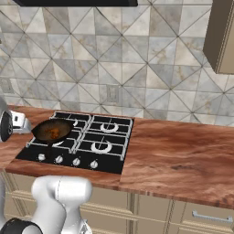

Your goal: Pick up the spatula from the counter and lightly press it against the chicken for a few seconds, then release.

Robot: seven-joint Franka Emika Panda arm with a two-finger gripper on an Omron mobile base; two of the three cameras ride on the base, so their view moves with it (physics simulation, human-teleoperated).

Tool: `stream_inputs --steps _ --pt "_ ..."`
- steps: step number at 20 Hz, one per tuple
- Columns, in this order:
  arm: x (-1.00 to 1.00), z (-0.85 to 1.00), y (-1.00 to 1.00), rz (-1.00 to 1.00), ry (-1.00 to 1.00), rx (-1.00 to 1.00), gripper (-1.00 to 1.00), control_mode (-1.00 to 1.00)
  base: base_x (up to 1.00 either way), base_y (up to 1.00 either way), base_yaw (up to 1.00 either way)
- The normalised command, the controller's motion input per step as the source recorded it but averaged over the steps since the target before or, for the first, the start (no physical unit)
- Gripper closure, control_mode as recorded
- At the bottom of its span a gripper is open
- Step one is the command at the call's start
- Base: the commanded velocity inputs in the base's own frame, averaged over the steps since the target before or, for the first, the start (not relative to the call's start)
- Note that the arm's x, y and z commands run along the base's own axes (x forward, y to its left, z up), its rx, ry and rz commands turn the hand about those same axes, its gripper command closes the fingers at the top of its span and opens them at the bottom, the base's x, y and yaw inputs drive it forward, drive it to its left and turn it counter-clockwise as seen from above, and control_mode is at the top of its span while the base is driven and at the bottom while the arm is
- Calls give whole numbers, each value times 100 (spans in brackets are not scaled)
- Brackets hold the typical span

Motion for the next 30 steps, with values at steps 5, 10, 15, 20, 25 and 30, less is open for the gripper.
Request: stream_inputs --steps 5,10,15,20,25,30 --pt "0 -2 47 5 0 5 -100 -100 0 0 0" --pt "0 -12 51 6 0 1 -100 -100 0 0 0" --pt "6 -28 38 6 0 1 -100 -100 0 0 0" --pt "8 -29 32 5 0 1 -100 -100 0 0 0" --pt "10 -19 38 6 0 1 -100 -100 0 0 0" --pt "0 -2 46 3 0 0 -100 -100 0 0 0"
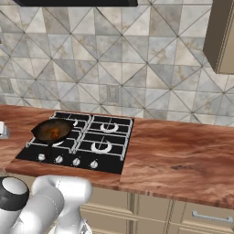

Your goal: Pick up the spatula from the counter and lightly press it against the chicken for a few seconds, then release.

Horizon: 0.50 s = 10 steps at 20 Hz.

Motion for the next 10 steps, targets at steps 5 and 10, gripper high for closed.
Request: stream_inputs --steps 5,10 --pt "0 -1 47 2 0 0 -100 -100 0 0 0" --pt "2 -5 44 0 2 0 -100 -100 0 0 0"
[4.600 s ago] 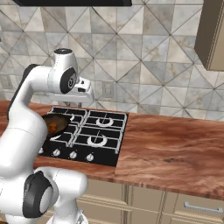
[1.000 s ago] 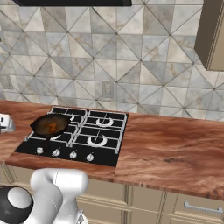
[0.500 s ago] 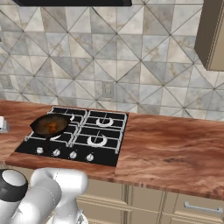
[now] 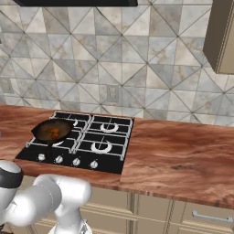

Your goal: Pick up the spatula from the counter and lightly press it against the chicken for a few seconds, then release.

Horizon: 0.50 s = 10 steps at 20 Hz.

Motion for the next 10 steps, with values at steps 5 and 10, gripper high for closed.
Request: stream_inputs --steps 5,10 --pt "7 -19 41 0 2 0 -100 -100 0 0 0" --pt "10 -8 34 0 0 0 -100 -100 0 0 0"
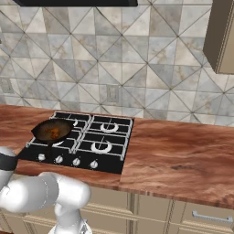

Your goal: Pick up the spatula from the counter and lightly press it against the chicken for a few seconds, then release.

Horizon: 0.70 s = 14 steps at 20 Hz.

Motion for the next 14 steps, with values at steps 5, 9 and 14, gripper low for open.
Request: stream_inputs --steps 5,9,14 --pt "13 -8 29 0 0 0 -100 -100 0 0 0" --pt "3 -17 23 0 0 0 -100 -100 0 0 0" --pt "2 -30 13 0 0 0 -100 -100 0 0 0"
